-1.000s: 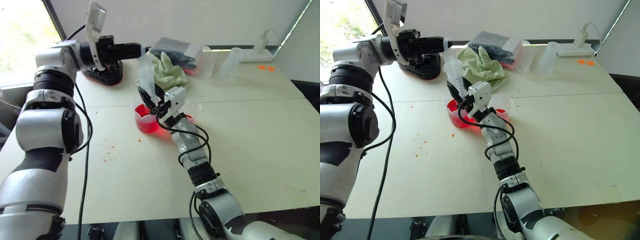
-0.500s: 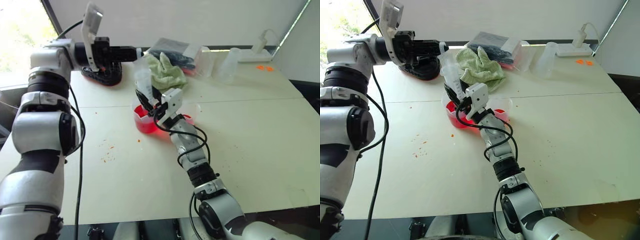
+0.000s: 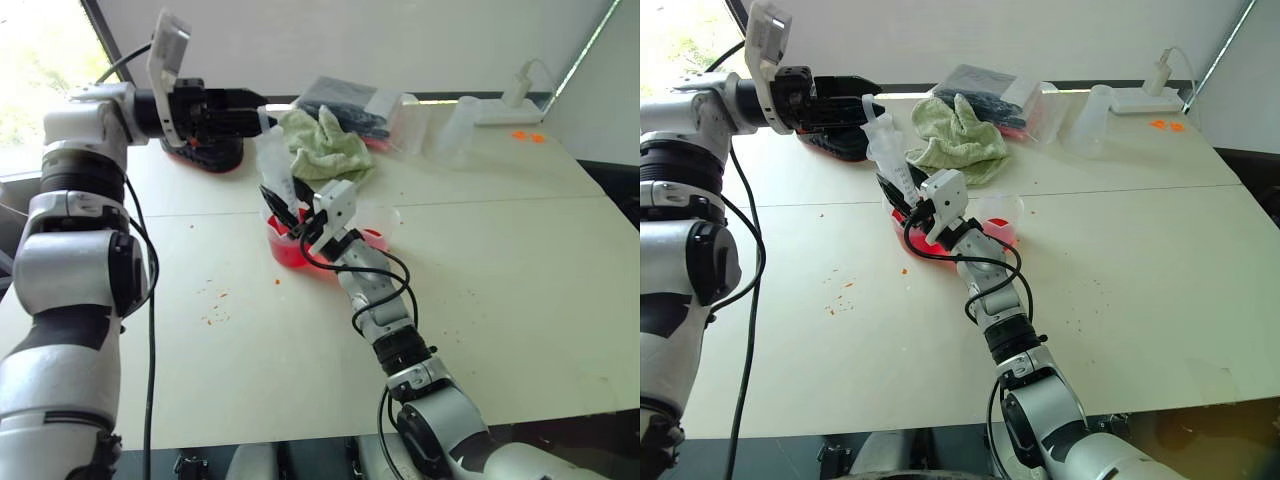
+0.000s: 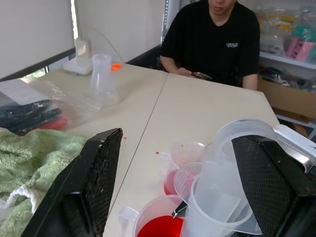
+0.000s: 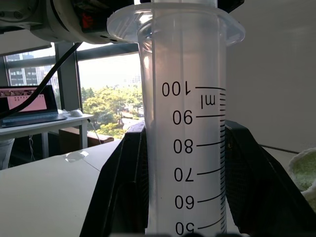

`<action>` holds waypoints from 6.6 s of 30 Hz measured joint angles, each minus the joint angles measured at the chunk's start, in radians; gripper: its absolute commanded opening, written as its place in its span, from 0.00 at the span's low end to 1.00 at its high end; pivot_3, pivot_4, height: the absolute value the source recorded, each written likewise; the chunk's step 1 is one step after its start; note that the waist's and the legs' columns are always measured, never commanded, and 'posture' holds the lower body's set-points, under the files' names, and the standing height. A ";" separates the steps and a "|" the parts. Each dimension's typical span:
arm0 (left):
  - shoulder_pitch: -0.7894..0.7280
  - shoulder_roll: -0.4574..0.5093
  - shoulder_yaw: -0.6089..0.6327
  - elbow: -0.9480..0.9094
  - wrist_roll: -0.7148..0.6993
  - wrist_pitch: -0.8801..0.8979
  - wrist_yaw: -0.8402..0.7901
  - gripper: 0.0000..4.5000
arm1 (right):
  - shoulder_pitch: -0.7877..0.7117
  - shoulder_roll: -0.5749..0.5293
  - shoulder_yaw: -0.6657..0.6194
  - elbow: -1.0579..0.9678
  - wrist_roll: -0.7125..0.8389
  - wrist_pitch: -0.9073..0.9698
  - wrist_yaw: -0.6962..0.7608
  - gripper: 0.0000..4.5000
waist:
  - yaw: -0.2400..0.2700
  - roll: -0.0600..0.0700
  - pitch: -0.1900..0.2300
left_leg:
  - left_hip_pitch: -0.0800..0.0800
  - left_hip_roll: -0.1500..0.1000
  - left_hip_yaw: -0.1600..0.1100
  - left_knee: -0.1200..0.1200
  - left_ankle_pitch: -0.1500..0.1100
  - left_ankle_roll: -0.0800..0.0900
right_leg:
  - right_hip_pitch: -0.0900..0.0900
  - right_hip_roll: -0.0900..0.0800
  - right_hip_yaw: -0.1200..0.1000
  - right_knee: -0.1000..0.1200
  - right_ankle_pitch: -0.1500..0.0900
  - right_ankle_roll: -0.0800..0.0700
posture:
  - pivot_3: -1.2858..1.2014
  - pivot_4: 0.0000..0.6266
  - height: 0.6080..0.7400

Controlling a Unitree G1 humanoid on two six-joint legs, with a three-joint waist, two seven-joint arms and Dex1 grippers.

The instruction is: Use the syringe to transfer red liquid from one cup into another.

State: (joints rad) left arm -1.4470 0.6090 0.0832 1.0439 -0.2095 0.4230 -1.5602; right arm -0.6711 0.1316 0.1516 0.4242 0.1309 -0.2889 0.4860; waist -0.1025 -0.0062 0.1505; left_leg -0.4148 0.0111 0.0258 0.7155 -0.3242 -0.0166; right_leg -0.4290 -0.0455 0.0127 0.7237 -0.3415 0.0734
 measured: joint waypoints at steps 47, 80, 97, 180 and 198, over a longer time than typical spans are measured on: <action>0.461 0.128 -0.220 -0.698 -0.126 0.115 -0.045 0.79 | -0.123 -0.213 -0.237 -0.474 0.123 0.387 -0.218 0.31 | 0.016 0.000 0.000 | -0.001 0.000 -0.001 0.000 0.000 0.000 | 0.001 -0.001 0.001 -0.002 0.000 0.000 | 0.52 0.24 0.78; -0.060 -0.217 -0.123 0.063 -0.061 -0.241 0.161 0.79 | 0.167 -0.239 -0.187 -0.594 0.088 0.409 -0.244 0.31 | 0.057 0.000 0.000 | -0.003 -0.001 0.002 0.001 -0.001 0.001 | 0.001 0.000 0.003 -0.006 0.000 0.000 | 0.52 0.24 0.78; -0.226 -0.328 0.056 0.277 -0.039 -0.254 0.285 0.79 | 0.222 -0.240 -0.167 -0.594 0.080 0.370 -0.233 0.31 | 0.057 0.000 0.000 | -0.004 -0.001 0.002 0.001 -0.001 0.001 | 0.000 0.000 0.002 -0.005 0.000 0.000 | 0.52 0.24 0.78; -0.168 -0.423 0.024 0.289 0.172 -0.253 0.108 0.79 | 0.192 -0.305 -0.200 -0.506 0.050 0.291 -0.189 0.31 | 0.056 0.000 0.000 | -0.004 -0.001 0.003 0.001 -0.001 0.001 | -0.002 0.000 0.003 -0.005 0.000 0.000 | 0.52 0.24 0.78; 0.122 -0.069 -0.218 -0.135 -0.074 -0.053 -0.050 0.79 | 0.189 -0.311 -0.220 -0.549 0.128 0.383 -0.166 0.31 | 0.038 0.000 0.000 | -0.003 0.000 0.002 0.001 0.000 0.001 | -0.001 0.000 0.003 -0.003 0.000 0.000 | 0.52 0.24 0.78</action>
State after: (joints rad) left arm -1.3248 0.5399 -0.1350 0.9089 -0.2833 0.3700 -1.6104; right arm -0.4822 -0.1799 -0.0681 -0.1248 0.2593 0.0939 0.3198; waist -0.0647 -0.0063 0.1506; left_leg -0.4183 0.0116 0.0275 0.7160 -0.3246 -0.0159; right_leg -0.4304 -0.0451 0.0156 0.7204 -0.3415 0.0734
